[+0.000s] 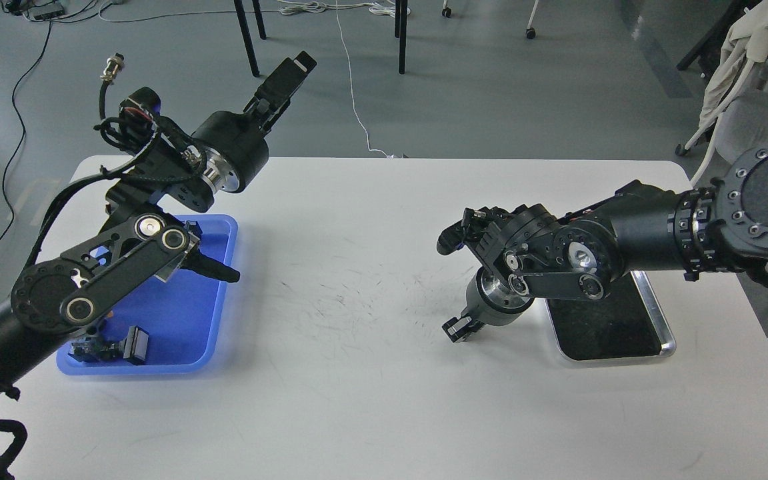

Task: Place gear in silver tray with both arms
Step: 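Carry the gear into the silver tray and open the right gripper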

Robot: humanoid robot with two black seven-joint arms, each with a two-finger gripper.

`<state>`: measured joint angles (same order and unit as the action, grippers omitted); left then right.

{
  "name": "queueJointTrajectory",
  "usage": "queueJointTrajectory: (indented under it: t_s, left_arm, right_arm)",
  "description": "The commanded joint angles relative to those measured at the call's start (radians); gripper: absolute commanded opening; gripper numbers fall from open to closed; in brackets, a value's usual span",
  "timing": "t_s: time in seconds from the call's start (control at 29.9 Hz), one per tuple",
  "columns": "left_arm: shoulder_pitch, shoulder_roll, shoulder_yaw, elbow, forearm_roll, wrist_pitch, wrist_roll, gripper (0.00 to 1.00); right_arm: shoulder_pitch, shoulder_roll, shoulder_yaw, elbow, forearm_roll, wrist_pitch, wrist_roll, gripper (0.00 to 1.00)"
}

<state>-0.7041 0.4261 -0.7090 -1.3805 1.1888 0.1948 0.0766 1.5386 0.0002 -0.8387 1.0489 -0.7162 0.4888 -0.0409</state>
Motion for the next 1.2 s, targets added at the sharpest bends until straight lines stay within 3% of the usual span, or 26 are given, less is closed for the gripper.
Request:
queueJointTrajectory:
  t_s: [0.0,0.1,0.23,0.37,0.43,0.5,0.7,0.8,1.17]
  left_arm:
    - [0.000,0.000,0.002,0.000,0.000,0.000,0.000,0.98]
    - [0.000,0.003,0.002,0.001,0.000,0.000,0.000,0.98]
    - [0.000,0.008,0.000,0.001,-0.001,0.000,0.000,0.98]
    - [0.000,0.002,0.000,0.003,-0.001,0.000,0.000,0.98]
    - [0.000,-0.004,0.000,0.006,0.000,0.000,0.000,0.98]
    - [0.002,-0.010,0.000,0.008,0.000,0.000,0.000,0.98]
    - [0.002,-0.032,0.011,0.011,0.002,0.000,0.000,0.98]
    - [0.002,-0.032,0.013,0.011,0.002,0.000,0.000,0.98]
    - [0.000,-0.035,0.009,0.023,0.002,0.000,-0.001,0.98]
  right_arm:
    - [0.012,0.000,0.010,0.002,0.001,0.000,0.007,0.01]
    - [0.057,-0.076,0.058,0.011,0.011,0.000,0.007,0.01]
    - [0.101,-0.341,0.170,0.042,0.003,0.000,0.013,0.02]
    - [0.071,-0.624,0.172,0.030,-0.054,0.000,0.077,0.02]
    - [-0.006,-0.709,0.176,0.007,-0.127,0.000,0.111,0.02]
    - [-0.093,-0.767,0.203,-0.016,-0.150,0.000,0.116,0.02]
    - [-0.247,-0.798,0.368,0.081,-0.155,0.000,0.086,0.02]
    - [-0.256,-0.783,0.372,0.088,-0.157,0.000,0.062,0.02]
    - [-0.291,-0.691,0.368,0.057,-0.166,-0.004,0.059,0.02]
